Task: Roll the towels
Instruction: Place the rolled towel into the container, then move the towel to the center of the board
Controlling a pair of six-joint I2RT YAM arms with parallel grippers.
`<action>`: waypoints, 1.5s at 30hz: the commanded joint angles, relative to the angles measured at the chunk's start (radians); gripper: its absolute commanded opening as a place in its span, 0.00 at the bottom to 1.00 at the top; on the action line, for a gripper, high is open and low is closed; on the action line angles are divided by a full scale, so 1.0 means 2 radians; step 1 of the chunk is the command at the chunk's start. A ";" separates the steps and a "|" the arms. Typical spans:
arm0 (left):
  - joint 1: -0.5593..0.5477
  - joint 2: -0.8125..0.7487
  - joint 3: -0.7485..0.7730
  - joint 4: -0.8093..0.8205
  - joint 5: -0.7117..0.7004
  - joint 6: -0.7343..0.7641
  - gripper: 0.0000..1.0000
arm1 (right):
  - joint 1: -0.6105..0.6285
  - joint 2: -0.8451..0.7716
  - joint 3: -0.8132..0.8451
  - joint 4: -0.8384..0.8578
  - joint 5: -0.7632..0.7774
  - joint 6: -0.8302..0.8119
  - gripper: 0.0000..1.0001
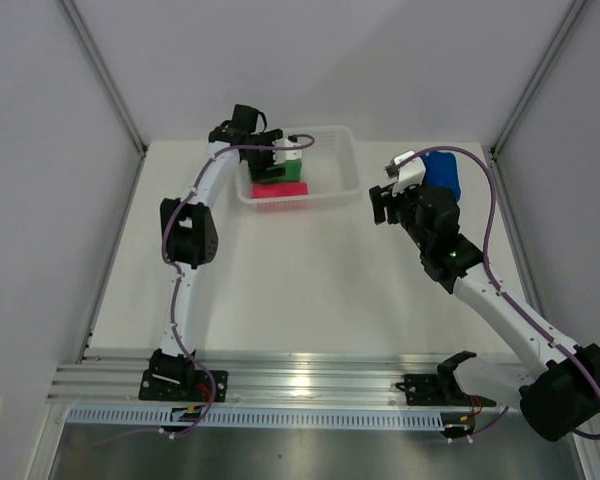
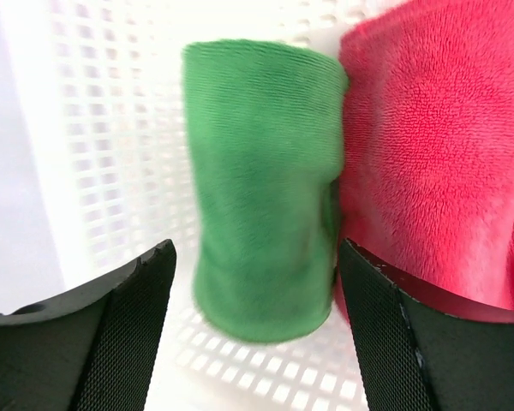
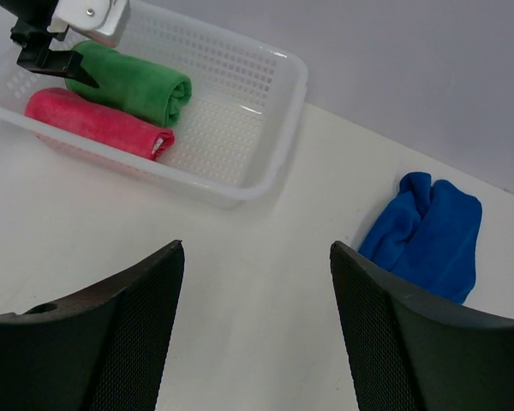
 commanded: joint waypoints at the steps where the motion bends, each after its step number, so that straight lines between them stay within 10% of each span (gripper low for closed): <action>1: 0.004 -0.054 -0.004 -0.009 0.029 -0.003 0.80 | -0.003 -0.013 -0.003 0.027 -0.013 0.000 0.72; 8: 0.004 -0.065 0.001 0.007 0.022 -0.059 0.80 | -0.010 -0.023 -0.011 0.037 -0.012 0.011 0.73; 16: 0.002 -0.088 0.049 0.075 -0.104 -0.317 0.81 | -0.092 0.040 0.057 -0.051 0.081 0.137 0.78; 21: 0.006 -0.135 0.039 -0.005 -0.138 -0.402 0.79 | -0.174 0.116 0.120 -0.148 0.039 0.245 0.63; 37: 0.056 -0.337 -0.247 -0.034 -0.198 -0.469 0.76 | -0.250 0.476 0.368 -0.259 0.032 0.232 0.73; 41: 0.068 -0.393 -0.375 0.002 -0.224 -0.468 0.76 | -0.250 0.526 0.392 -0.270 0.007 0.224 0.56; 45: 0.069 -0.429 -0.437 0.017 -0.220 -0.473 0.75 | -0.250 0.528 0.376 -0.274 -0.042 0.220 0.09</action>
